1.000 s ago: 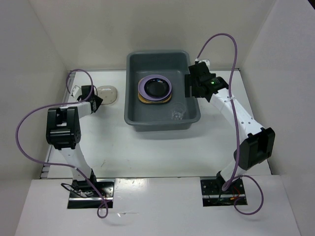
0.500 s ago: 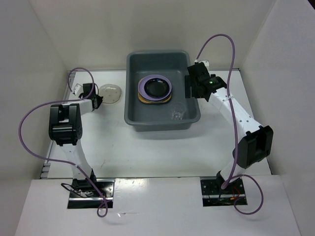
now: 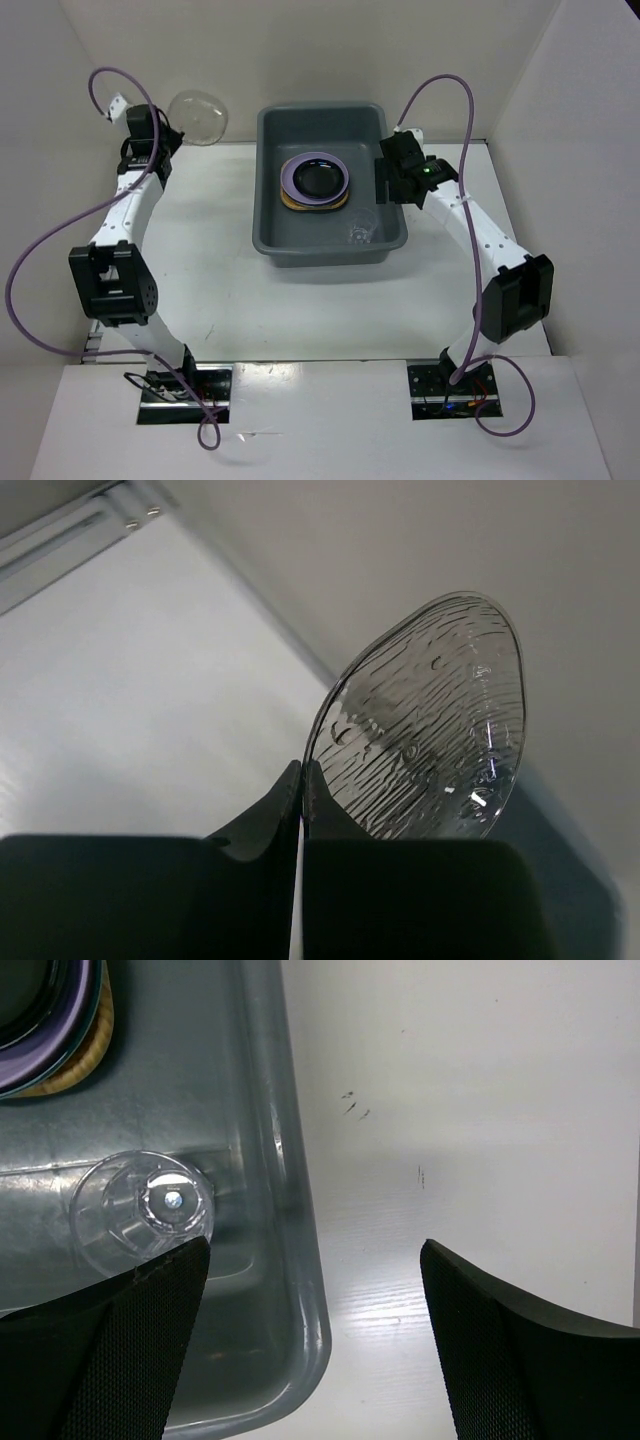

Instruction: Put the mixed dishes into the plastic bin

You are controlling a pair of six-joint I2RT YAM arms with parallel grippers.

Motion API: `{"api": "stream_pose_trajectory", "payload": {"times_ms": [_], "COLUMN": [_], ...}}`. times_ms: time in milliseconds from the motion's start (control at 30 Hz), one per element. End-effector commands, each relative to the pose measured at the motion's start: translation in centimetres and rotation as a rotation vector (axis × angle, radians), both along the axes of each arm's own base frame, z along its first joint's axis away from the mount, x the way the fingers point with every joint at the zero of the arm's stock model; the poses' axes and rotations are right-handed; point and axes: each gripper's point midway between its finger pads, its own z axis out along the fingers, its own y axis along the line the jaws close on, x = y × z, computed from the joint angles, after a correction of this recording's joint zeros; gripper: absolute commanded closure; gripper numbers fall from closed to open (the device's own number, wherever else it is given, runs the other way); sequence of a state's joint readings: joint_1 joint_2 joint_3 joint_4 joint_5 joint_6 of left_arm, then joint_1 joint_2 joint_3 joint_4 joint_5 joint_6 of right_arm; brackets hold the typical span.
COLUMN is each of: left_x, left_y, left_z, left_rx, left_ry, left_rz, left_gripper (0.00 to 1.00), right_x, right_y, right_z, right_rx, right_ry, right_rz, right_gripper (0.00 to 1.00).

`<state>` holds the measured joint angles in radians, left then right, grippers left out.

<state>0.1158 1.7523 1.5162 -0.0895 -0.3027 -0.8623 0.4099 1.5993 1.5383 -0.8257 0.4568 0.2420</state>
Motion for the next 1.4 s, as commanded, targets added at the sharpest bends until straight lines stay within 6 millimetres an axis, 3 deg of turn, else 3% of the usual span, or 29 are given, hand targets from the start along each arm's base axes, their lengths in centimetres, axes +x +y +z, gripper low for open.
{"api": "stream_pose_trajectory", "payload": {"times_ms": [0,33,67,100,167,200,233,300,333,433,467,500,567,667,700,767,800,1100,1233,1367], "left_x": [-0.6,-1.0,-1.2,-1.7,-2.2,-2.6,-2.5,-2.1,-1.7,-0.8,0.1,0.7,1.4,3.2,4.0,4.7,5.2,6.1,6.0,5.8], "left_y": [-6.7,-9.1,-10.9,-13.9,-17.3,-20.1,-21.4,-23.6,-25.7,-28.7,-28.8,-29.6,-30.4,-30.8,-30.7,-31.0,-31.0,-30.6,-30.5,-30.6], "left_z": [6.6,7.4,6.9,7.4,7.0,6.5,5.3,4.7,3.7,0.8,1.6,0.0,-0.9,-2.7,-4.1,-4.2,-5.5,-10.5,-12.0,-13.2], "left_rx": [-0.003,-0.022,-0.036,-0.054,-0.07,-0.075,-0.08,-0.091,-0.099,-0.108,-0.102,-0.104,-0.113,-0.097,-0.09,-0.09,-0.086,-0.097,-0.097,-0.102], "left_ry": [-0.115,-0.132,-0.123,-0.133,-0.128,-0.118,-0.092,-0.08,-0.056,0.012,-0.008,0.019,0.035,0.069,0.088,0.087,0.105,0.198,0.229,0.252], "left_rz": [-0.28,-0.365,-0.418,-0.49,-0.576,-0.63,-0.654,-0.683,-0.724,-0.753,-0.743,-0.752,-0.757,-0.723,-0.706,-0.705,-0.696,-0.638,-0.635,-0.642], "left_gripper": [1.0,1.0,1.0,1.0,1.0,1.0,1.0,1.0,1.0,1.0,1.0,1.0,1.0,1.0,1.0,1.0,1.0,1.0,0.95,0.82], "right_x": [0.0,0.0,-0.1,0.0,-0.1,-0.4,-0.5,-0.8,-1.1,-1.6,-1.6,-1.9,-2.0,-2.7,-3.0,-3.2,-3.5,-3.8,-3.6,-3.4], "right_y": [0.0,0.0,0.0,0.1,-0.1,-0.3,-0.5,-0.8,-0.9,-1.4,-1.4,-1.5,-1.7,-2.0,-2.1,-2.2,-2.3,-2.7,-2.6,-2.5], "right_z": [2.0,2.0,2.3,2.5,3.0,3.9,4.4,5.9,5.9,6.8,6.8,6.7,6.6,6.1,5.6,5.5,5.7,5.0,5.1,5.1], "right_rx": [0.026,0.026,0.03,0.041,0.046,0.056,0.062,0.084,0.085,0.103,0.111,0.111,0.123,0.117,0.115,0.115,0.115,0.116,0.116,0.122], "right_ry": [-0.073,-0.073,-0.081,-0.091,-0.108,-0.13,-0.147,-0.193,-0.195,-0.22,-0.222,-0.221,-0.218,-0.206,-0.189,-0.188,-0.188,-0.166,-0.166,-0.166], "right_rz": [-0.012,-0.012,-0.012,-0.019,-0.034,-0.034,-0.049,-0.062,-0.062,-0.078,-0.085,-0.085,-0.092,-0.092,-0.098,-0.098,-0.098,-0.121,-0.121,-0.127], "right_gripper": [0.1,0.1,0.1,0.1,0.1,0.1,0.1,0.1,0.1,0.1,0.1,0.1,0.1,0.1,0.1,0.1,0.1,0.11,0.11,0.11]}}
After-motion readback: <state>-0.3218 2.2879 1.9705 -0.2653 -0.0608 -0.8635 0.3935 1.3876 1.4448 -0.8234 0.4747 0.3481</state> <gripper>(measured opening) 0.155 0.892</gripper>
